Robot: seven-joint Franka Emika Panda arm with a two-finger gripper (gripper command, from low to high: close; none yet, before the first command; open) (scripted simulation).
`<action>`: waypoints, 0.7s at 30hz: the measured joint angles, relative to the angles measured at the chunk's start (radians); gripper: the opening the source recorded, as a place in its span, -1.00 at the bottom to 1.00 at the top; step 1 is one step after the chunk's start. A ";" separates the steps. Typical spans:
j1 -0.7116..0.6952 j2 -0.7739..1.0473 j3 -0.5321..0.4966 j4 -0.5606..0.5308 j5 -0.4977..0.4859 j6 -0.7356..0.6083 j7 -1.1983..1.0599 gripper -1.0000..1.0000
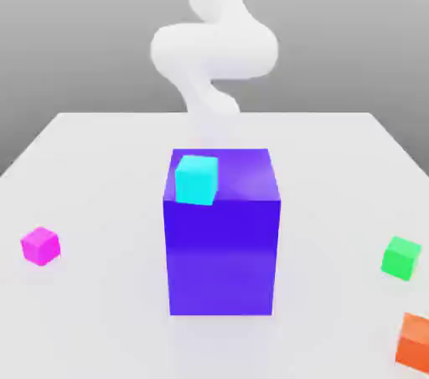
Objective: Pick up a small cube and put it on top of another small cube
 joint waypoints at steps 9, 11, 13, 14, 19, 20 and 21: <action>-0.069 0.325 -0.263 -0.149 0.042 0.187 -0.192 0.00; -0.087 0.397 -0.319 -0.181 0.060 0.228 -0.239 0.00; -0.106 0.470 -0.373 -0.214 0.081 0.268 -0.290 0.00; -0.117 0.507 -0.398 -0.230 0.094 0.288 -0.317 0.00; -0.206 0.696 -0.496 -0.309 0.177 0.387 -0.464 0.00; -0.230 0.734 -0.505 -0.325 0.194 0.406 -0.494 0.00; -0.261 0.772 -0.513 -0.341 0.209 0.426 -0.522 0.00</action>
